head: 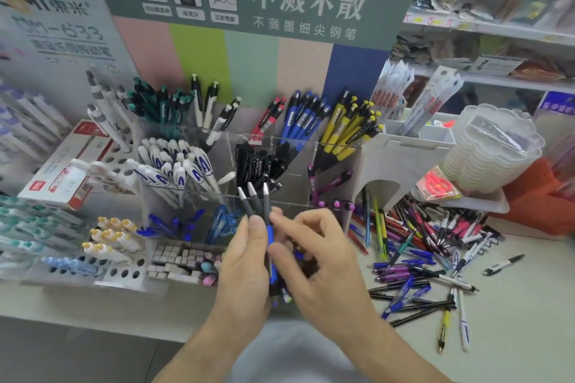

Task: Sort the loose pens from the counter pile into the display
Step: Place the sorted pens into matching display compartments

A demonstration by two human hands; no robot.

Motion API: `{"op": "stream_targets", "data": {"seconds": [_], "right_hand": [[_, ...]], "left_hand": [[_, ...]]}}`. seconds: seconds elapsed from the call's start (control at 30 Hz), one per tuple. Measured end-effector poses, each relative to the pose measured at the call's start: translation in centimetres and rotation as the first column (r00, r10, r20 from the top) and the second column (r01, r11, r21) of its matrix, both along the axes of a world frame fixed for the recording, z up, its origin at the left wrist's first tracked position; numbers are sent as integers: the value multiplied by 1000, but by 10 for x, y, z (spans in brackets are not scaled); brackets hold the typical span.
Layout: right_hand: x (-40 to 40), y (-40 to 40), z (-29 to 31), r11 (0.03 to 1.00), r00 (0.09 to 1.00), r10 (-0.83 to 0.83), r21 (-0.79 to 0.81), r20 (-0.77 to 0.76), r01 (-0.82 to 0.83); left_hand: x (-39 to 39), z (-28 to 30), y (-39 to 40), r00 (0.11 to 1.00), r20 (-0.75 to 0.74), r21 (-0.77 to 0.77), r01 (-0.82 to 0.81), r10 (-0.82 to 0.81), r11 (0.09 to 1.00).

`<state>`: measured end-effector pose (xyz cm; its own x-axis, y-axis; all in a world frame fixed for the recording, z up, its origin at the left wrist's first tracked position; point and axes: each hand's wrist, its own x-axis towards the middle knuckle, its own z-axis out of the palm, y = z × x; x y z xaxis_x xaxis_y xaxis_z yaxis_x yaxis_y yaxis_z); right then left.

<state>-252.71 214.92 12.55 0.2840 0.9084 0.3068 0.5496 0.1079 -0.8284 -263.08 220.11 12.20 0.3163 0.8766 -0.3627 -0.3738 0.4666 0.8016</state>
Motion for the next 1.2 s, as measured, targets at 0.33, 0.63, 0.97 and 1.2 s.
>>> {"op": "stream_targets", "data": {"seconds": [0.33, 0.63, 0.97, 1.2], "right_hand": [[-7, 2, 8, 980, 750, -100, -195, -653, -39], [-8, 11, 11, 979, 543, -153, -200, -826, -28], [40, 17, 42, 969, 516, -247, -213, -820, 126], [92, 45, 80, 922, 915, -380, 28, -134, 386]], "left_hand": [[11, 21, 19, 996, 15, 128, -88, 86, 988], [9, 19, 27, 962, -266, 322, 29, 61, 946], [-16, 22, 56, 981, 32, 95, 188, -191, 978], [-40, 30, 59, 968, -205, 268, 195, -142, 943]]}}
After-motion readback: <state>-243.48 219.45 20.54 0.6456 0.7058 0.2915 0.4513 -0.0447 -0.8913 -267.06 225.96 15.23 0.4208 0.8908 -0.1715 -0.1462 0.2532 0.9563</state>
